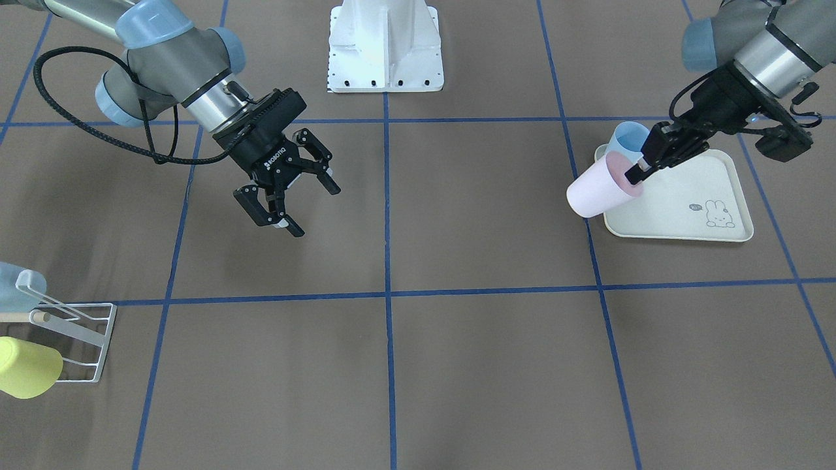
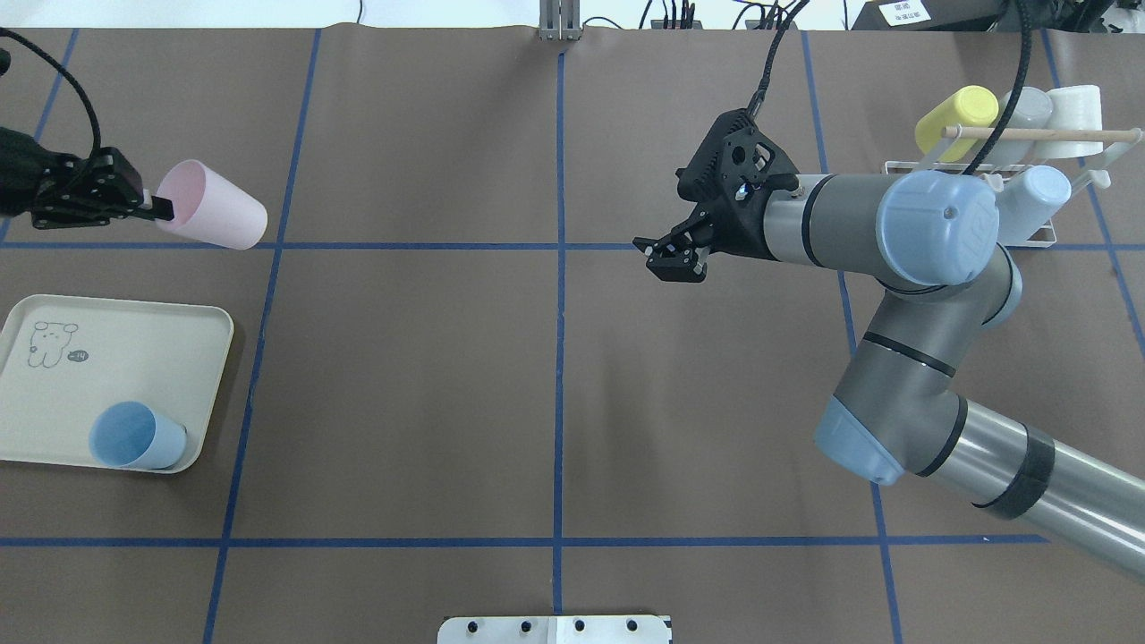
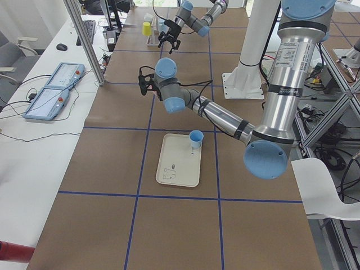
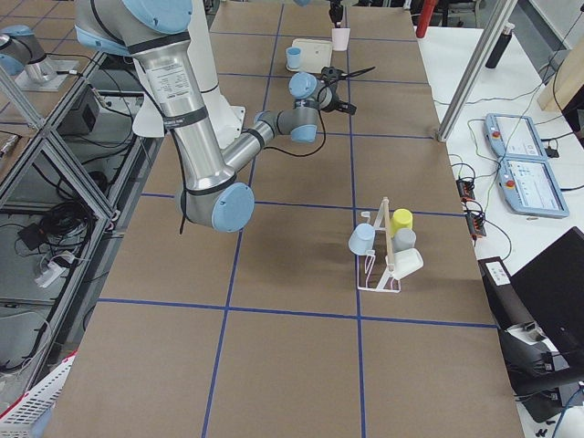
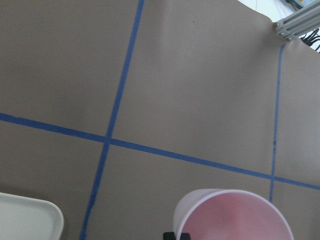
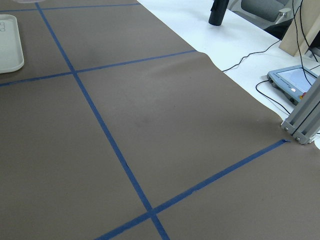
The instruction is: Transfer IKEA cup to right arm and place on rack
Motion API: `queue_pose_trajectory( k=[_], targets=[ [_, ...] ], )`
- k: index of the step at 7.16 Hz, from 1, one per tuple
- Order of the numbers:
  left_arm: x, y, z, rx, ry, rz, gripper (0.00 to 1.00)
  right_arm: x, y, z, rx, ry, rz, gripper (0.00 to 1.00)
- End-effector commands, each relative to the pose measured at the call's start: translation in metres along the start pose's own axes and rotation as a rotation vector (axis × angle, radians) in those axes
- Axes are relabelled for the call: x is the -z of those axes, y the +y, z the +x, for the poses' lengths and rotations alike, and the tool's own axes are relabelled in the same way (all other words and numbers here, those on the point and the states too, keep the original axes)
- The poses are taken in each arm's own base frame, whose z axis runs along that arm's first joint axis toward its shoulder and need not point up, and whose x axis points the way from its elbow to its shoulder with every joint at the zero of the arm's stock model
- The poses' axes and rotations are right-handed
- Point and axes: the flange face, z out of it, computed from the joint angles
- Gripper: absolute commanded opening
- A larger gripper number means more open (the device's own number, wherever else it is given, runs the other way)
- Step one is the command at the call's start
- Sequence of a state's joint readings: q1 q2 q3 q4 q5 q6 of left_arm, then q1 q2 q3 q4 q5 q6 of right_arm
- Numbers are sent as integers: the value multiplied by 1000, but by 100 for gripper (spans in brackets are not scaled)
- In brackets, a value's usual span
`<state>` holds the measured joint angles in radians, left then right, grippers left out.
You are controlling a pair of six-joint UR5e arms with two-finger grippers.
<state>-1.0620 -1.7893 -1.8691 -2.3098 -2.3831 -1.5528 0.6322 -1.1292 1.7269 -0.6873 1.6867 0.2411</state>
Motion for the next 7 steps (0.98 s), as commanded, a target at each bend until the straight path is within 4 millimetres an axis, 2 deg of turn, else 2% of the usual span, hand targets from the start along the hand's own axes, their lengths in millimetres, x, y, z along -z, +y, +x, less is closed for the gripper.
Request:
queue_pose_trajectory(
  k=[1, 2, 4, 5, 6, 7],
  targets=[
    [-36, 37, 81, 130, 70, -111, 0, -4, -20, -17, 4, -24, 43, 100],
    [-41, 39, 106, 176, 90, -125, 0, -6, -40, -39, 13, -65, 101, 100],
    [-48, 43, 137, 213, 112, -144, 0, -5, -45, -54, 17, -77, 159, 98],
    [-67, 51, 151, 204, 130, -113, 0, -3, -45, -72, 19, -74, 232, 97],
    [-87, 67, 158, 197, 138, -100, 0, -4, -43, -77, 19, -61, 253, 97],
    [-90, 69, 159, 199, 136, -104, 0, -3, -46, -78, 35, -58, 261, 97]
  ],
)
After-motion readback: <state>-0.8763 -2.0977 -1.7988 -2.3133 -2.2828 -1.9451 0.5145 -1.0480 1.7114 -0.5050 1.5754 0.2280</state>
